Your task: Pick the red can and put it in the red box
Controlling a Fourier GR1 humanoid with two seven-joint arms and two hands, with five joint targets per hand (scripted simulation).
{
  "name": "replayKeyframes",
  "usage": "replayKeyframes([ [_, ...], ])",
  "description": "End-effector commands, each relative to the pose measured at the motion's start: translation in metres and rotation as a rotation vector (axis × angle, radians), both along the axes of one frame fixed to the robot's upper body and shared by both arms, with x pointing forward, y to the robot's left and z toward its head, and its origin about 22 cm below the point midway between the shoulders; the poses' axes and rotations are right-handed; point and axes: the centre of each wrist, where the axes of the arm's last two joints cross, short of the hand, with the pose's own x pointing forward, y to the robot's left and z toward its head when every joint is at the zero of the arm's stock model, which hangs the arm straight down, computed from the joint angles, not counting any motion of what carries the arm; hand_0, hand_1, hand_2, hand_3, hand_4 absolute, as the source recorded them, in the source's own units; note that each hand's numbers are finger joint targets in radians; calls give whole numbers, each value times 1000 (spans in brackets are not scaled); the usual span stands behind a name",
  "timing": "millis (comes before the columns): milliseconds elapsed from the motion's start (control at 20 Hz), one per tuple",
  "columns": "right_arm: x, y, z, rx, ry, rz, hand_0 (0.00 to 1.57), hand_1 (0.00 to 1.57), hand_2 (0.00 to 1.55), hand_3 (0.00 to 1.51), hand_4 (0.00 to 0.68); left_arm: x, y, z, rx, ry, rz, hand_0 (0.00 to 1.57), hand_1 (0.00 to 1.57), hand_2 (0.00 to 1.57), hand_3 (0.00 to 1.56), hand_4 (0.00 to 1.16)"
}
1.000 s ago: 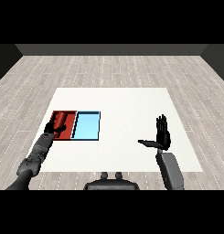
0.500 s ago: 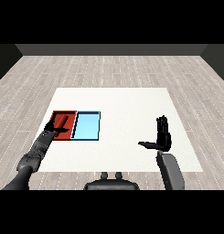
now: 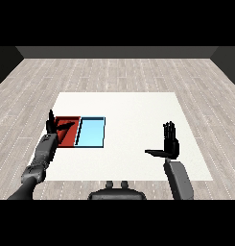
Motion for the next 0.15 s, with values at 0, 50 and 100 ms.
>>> replayKeyframes([
  [0, 1, 4, 2, 17, -2, 26, 0, 0, 0, 0, 0, 15, -18, 24, -78, -379, -106, 0, 0, 0, 0, 0],
  [50, 1, -2, 4, 6, -15, 14, 0, 0, 0, 0, 0, 15, -31, 19, -94, -418, -179, 0, 0, 0, 0, 0],
  [100, 7, 7, 1, 10, -10, 36, 0, 0, 0, 0, 0, 11, -31, 17, -106, -448, -200, 0, 0, 0, 0, 0],
])
